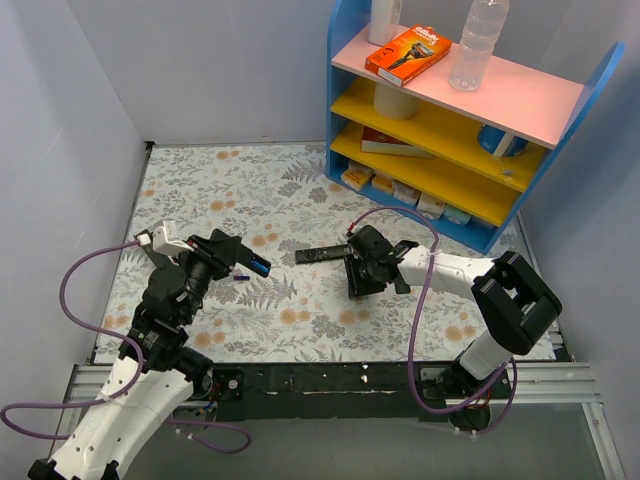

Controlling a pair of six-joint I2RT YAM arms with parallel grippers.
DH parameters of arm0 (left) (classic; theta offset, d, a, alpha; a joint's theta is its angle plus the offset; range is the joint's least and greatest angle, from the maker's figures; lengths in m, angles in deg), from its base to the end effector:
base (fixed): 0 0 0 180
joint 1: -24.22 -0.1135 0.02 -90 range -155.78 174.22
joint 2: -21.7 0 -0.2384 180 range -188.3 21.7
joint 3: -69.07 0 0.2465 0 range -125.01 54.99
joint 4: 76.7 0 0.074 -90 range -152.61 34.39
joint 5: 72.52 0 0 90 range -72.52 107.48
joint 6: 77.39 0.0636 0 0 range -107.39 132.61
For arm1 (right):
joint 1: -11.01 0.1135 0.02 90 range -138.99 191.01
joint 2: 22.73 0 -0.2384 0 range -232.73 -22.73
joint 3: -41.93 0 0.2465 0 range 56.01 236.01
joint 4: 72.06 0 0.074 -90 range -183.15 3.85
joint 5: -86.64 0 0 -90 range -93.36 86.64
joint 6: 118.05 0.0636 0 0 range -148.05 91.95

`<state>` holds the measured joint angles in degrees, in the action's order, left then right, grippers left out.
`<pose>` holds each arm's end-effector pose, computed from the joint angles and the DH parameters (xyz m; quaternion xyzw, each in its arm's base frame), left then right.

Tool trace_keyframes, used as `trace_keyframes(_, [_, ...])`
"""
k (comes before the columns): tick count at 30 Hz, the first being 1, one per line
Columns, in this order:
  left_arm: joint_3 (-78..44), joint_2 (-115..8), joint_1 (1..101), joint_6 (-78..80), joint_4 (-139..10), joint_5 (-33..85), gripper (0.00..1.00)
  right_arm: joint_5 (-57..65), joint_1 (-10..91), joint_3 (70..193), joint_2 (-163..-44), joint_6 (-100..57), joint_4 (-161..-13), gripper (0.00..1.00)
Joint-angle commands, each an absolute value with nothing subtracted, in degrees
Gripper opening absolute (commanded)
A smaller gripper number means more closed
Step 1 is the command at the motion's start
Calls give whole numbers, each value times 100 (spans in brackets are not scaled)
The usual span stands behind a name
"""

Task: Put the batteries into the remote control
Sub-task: Move the battery to the center of the board, then pick up the battery from the center of the board.

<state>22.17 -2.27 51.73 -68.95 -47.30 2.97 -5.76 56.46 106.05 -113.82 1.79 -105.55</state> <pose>0.1527 -0.0616 0.2911 -0.4111 0.6209 -0.4835 0.4601 0.2208 0.2205 0.1204 -0.1260 0.9585 0.1396 0.2142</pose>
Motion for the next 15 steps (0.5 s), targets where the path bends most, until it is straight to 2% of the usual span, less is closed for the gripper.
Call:
trace_keyframes(1, [2247,-291,5182,-6782,-4978,482,0,-416,5663,10382,-11448,113,-11252,45])
trace_keyframes(15, [2238,-282,5182,-6702,-4960,552,0,376,5663,10540,-11642,-28,-11032,44])
